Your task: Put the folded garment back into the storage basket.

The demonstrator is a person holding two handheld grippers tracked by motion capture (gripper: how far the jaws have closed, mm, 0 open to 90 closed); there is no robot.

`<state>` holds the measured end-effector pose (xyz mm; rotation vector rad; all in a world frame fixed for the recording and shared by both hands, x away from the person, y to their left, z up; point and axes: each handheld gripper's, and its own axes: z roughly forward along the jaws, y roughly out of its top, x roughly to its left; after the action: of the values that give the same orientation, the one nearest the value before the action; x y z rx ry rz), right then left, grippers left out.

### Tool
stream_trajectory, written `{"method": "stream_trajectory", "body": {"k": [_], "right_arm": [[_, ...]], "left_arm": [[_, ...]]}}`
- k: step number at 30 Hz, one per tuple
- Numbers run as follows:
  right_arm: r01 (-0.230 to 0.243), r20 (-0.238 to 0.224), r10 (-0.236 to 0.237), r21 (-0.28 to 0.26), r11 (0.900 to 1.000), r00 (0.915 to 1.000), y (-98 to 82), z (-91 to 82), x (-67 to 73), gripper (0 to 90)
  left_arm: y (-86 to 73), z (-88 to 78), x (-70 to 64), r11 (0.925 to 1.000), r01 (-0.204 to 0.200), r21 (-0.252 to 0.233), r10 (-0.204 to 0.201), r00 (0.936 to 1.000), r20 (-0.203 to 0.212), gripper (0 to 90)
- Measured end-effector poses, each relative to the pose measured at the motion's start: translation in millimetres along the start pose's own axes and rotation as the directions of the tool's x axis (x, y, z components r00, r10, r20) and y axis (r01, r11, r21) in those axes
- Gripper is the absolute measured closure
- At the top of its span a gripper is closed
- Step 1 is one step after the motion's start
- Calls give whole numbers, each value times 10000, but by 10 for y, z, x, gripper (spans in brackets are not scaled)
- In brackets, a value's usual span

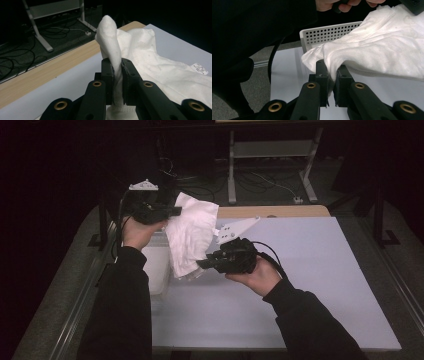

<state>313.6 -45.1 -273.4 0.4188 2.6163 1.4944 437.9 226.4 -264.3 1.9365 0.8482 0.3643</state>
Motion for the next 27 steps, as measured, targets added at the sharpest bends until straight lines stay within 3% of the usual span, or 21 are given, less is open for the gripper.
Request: {"method": "stream_trajectory", "body": {"k": [12,20,27], "right_arm": [[133,-175,-132,23,9999,9998,178,227,-14,822],[124,-306,-121,76,9999,9995,269,433,-8,822],[44,-524,-40,69,10000,9986,355,619,20,822]], "left_arm": [[-5,-104,151,9991,-254,327,268,9987,-432,808],[-19,-315,322,9988,-198,449,235,9961,-849,809],[-66,-500,416,9996,-125,258,156,9923,-1230,809]]}}
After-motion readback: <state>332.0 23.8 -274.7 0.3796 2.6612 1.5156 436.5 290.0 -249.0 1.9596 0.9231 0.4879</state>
